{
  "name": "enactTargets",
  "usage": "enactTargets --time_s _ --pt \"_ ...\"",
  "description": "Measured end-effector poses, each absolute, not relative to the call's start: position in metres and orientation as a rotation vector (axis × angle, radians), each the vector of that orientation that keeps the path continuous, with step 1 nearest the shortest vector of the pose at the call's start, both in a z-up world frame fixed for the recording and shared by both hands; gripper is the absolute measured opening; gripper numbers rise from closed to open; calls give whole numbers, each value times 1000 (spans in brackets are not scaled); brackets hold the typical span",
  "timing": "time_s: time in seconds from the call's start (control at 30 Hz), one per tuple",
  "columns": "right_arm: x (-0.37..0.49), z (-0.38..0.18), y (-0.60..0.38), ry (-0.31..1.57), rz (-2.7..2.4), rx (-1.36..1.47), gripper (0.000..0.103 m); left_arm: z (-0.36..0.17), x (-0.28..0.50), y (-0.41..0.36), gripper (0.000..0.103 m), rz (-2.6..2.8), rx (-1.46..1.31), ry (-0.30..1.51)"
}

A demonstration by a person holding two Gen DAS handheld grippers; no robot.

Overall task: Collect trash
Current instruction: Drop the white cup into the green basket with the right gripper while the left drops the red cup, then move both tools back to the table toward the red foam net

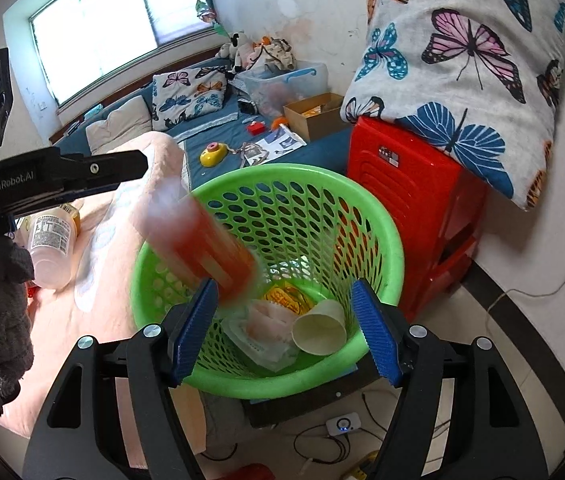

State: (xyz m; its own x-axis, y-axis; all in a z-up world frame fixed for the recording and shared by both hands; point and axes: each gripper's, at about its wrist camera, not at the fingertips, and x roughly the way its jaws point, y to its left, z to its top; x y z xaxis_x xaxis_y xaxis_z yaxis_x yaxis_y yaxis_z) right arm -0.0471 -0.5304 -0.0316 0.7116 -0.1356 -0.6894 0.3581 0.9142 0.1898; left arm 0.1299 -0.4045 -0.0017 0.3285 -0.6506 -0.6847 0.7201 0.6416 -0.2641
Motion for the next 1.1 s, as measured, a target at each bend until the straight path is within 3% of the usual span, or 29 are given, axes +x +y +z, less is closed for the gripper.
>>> enactTargets --time_s 0.07,0.57,1.1 --pt "-48 -32 -531 729 -278 328 70 -4 127 -406 66 -900 102 853" --pt "-46 -16 -502 709 -227 289 72 10 112 -347 70 -841 83 810" --pt "-2 -1 -419 710 -47 198 76 17 111 -202 71 -596 28 770"
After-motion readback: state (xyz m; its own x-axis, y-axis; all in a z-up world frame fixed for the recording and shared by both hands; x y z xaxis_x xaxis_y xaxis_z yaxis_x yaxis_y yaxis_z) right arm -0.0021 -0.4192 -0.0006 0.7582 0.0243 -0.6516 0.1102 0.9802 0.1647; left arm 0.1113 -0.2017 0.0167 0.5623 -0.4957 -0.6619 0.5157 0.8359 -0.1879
